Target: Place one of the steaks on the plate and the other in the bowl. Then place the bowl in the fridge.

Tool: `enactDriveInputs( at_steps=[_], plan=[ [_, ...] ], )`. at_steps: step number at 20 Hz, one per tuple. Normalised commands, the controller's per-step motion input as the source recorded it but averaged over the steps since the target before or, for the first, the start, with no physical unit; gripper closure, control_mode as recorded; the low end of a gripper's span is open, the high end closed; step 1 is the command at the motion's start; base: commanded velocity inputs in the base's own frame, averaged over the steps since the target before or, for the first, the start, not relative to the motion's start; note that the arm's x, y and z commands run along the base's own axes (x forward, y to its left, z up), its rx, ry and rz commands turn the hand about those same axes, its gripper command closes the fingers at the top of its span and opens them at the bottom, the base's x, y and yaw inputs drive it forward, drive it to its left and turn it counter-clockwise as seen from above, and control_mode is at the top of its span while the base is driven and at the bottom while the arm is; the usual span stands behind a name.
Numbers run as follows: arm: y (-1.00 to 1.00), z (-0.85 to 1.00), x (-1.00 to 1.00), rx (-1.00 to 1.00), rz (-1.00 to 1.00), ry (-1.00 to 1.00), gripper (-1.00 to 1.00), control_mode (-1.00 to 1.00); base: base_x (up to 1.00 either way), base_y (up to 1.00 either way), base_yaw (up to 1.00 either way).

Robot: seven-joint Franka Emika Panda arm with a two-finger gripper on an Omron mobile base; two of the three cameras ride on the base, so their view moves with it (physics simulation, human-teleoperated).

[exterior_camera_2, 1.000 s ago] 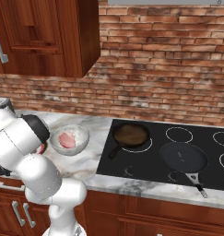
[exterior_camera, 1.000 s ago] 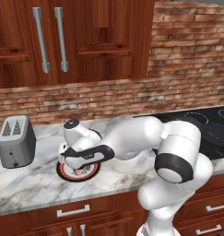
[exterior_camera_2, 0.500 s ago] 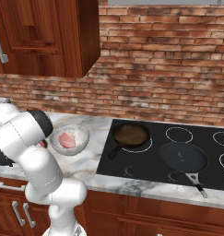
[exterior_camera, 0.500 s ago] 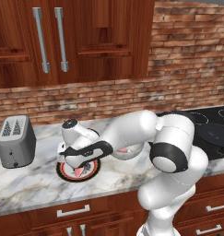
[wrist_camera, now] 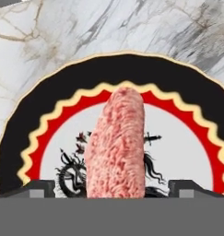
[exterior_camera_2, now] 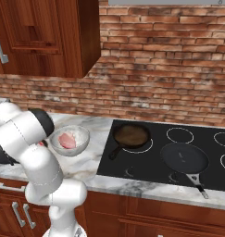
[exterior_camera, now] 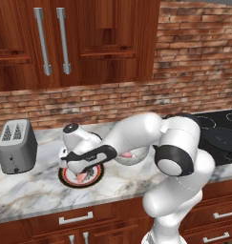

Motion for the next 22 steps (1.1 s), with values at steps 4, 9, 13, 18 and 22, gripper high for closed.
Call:
enactDriveInputs(
  at_steps=[4,9,13,18,22],
  plan=[
    [-0.19,0.4,-0.45,0.0,-0.05,0.0,-1.0,-1.0,0.0,0.0,0.0],
    [-0.49,0.67,-0.38,0.01,-0.04,0.0,-1.0,-1.0,0.0,0.0,0.0],
    [-0.68,0.43,-0.47,0.0,-0.06,0.0,-1.0,-1.0,0.0,0.0,0.0],
    [-0.69,0.31,-0.56,0.0,-0.03,-0.01,-1.0,-1.0,0.0,0.0,0.0],
    [-0.64,0.29,-0.61,0.0,0.0,-0.04,-1.0,-1.0,0.0,0.0,0.0]
  ],
)
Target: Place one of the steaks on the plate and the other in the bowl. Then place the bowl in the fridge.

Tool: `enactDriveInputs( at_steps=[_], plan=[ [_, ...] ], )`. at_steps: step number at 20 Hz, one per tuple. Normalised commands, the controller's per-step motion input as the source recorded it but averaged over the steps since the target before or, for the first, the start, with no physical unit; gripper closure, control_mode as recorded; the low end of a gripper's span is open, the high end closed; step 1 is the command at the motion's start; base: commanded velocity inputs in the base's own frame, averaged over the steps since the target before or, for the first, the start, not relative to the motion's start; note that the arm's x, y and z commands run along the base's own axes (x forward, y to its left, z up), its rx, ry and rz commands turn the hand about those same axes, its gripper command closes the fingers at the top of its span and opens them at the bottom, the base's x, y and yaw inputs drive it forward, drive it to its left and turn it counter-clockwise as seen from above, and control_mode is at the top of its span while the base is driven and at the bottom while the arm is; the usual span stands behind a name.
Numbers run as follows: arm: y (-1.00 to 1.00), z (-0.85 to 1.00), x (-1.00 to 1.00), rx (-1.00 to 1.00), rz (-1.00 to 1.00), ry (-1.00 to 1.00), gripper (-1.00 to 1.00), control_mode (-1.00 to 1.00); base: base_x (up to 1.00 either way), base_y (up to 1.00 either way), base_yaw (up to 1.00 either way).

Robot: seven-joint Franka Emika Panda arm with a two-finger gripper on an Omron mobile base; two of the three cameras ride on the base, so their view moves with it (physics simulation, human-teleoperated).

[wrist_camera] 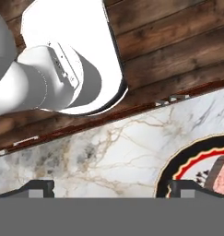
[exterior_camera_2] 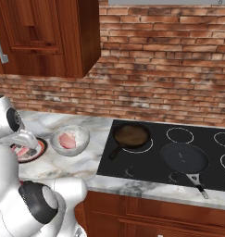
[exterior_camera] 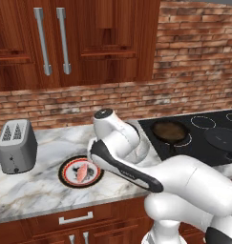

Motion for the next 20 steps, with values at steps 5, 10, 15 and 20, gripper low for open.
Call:
enactDriveInputs(
  at_steps=[5,10,15,20],
  plan=[
    [-0.57,0.2,-0.27,0.0,-0.03,0.0,-1.0,-1.0,0.0,0.0,0.0],
    [-0.65,0.27,0.0,0.01,-0.09,0.0,-1.0,-1.0,0.0,0.0,0.0],
    [-0.64,0.32,0.06,0.01,0.0,-0.02,-1.0,-1.0,0.0,0.0,0.0],
    [-0.97,0.15,0.1,0.0,-0.01,0.03,-1.0,-1.0,0.0,0.0,0.0]
  ],
)
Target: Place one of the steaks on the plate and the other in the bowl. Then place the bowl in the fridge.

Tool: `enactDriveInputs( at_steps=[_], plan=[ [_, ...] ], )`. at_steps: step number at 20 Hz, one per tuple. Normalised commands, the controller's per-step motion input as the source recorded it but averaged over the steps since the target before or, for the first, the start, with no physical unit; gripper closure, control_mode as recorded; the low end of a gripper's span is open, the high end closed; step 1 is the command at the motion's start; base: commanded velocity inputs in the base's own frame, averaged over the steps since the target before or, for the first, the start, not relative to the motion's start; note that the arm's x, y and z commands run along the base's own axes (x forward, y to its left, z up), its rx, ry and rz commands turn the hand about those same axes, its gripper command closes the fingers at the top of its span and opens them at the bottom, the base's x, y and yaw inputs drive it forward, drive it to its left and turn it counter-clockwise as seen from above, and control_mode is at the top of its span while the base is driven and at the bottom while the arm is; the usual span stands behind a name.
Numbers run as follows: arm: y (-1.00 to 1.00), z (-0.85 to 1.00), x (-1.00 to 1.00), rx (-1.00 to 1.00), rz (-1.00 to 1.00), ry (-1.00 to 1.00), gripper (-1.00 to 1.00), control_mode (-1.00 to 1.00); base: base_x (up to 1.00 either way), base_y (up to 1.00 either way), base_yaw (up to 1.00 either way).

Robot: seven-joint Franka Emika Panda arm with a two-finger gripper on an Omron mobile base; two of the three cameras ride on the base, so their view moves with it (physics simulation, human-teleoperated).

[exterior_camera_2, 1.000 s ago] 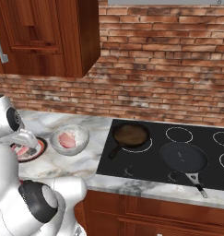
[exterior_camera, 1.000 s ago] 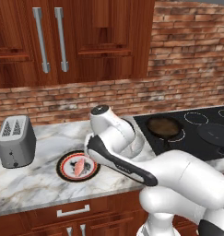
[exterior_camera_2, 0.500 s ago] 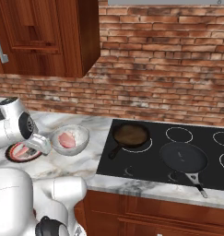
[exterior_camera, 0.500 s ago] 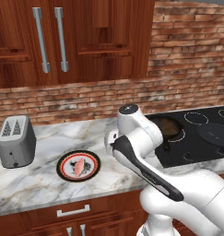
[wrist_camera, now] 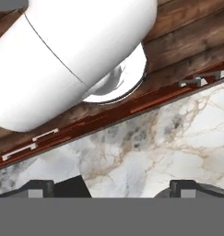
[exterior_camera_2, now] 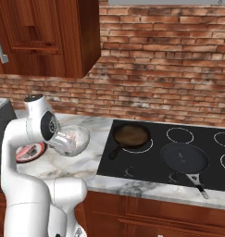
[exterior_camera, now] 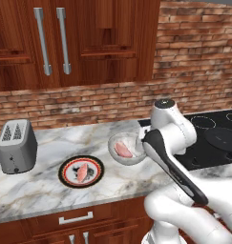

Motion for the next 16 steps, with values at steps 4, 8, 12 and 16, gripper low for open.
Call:
enactDriveInputs(
  at_steps=[4,8,12,16],
  plan=[
    [-0.77,0.13,0.03,0.0,0.09,0.0,-1.0,-1.0,0.0,0.0,0.0],
    [-0.72,0.02,0.28,0.02,0.28,0.01,-1.0,-1.0,0.0,0.0,0.0],
    [-0.12,0.0,0.07,0.0,0.06,0.03,-1.0,-1.0,0.0,0.0,0.0],
    [0.0,0.0,0.0,0.0,0.0,0.0,-1.0,-1.0,0.0,0.0,0.0]
  ],
)
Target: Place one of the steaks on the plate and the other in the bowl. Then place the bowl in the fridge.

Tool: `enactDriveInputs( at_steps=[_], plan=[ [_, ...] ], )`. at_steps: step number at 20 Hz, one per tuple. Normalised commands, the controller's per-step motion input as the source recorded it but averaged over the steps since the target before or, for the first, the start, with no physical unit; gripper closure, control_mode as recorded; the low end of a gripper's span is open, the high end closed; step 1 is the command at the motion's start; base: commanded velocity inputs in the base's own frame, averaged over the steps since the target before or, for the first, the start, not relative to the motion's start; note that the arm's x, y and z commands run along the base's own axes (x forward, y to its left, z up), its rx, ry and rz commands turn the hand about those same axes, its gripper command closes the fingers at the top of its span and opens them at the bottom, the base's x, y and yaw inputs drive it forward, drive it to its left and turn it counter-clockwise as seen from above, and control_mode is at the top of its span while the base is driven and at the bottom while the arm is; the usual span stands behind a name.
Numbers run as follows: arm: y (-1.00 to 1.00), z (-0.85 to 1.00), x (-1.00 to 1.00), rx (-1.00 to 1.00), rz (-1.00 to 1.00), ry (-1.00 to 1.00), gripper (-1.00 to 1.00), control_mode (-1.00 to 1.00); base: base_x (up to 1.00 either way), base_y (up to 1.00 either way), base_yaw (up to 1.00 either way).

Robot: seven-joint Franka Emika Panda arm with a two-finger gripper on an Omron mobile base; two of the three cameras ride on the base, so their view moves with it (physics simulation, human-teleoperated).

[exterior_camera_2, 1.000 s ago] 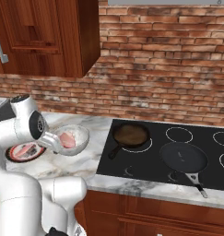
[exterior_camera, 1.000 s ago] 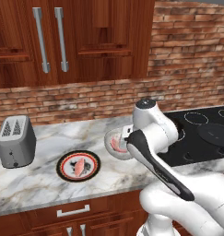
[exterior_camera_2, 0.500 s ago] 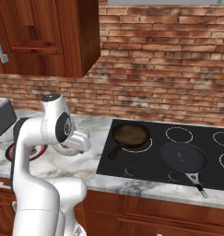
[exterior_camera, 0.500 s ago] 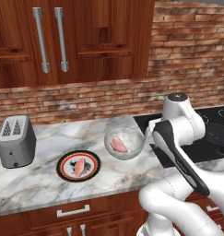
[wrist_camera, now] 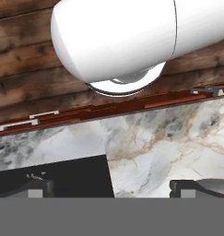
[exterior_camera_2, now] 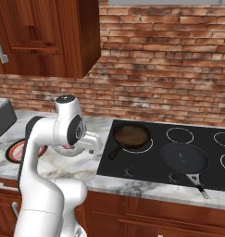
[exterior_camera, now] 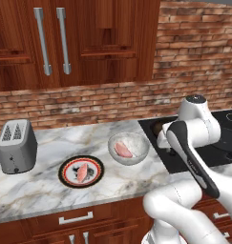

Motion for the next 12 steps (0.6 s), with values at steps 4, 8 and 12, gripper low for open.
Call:
enactDriveInputs(
  at_steps=[4,8,12],
  plan=[
    [0.0,0.0,0.0,0.0,0.0,0.0,-1.0,-1.0,0.0,0.0,0.0],
    [0.0,0.0,0.0,0.0,0.0,0.0,-1.0,1.0,-0.04,-0.35,-0.35],
    [0.0,0.0,0.0,0.0,0.0,0.0,-1.0,1.0,-0.01,-0.06,-0.77]
  ],
)
